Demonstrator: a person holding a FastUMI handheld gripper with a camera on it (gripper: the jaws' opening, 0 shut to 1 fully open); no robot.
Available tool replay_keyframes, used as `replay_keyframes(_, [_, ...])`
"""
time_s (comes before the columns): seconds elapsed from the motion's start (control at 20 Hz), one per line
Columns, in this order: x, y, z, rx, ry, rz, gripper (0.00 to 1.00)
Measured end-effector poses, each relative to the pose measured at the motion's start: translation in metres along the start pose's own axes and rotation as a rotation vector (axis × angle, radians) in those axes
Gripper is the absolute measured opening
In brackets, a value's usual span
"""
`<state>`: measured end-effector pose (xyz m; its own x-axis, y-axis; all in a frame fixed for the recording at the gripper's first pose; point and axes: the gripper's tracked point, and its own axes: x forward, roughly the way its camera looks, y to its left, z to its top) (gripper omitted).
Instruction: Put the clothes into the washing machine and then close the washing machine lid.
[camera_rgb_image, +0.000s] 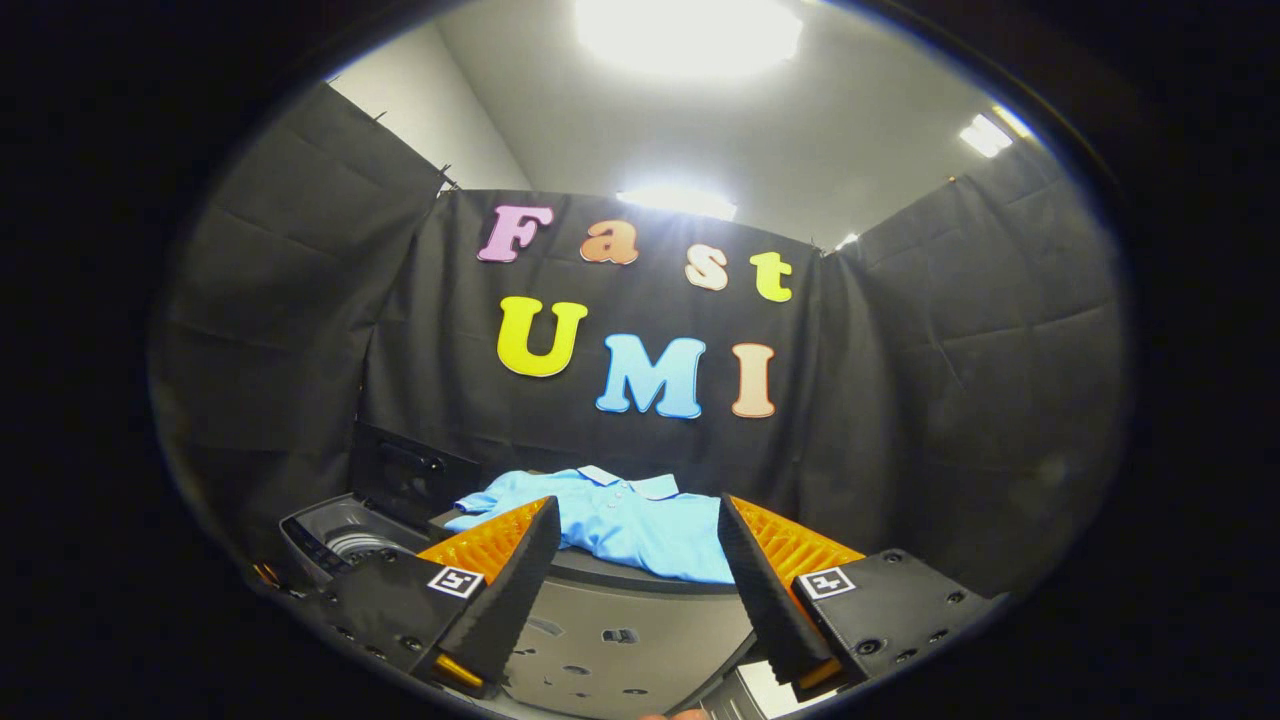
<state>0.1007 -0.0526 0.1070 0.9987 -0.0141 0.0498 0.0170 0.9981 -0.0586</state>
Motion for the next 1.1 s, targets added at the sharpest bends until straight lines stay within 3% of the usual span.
replay_keyframes(0.4, [0.082,0.012,-0.027,0.042,0.172,0.094,0.98])
replay_keyframes(1.1, [0.157,0.020,-0.099,0.074,0.350,0.068,0.99])
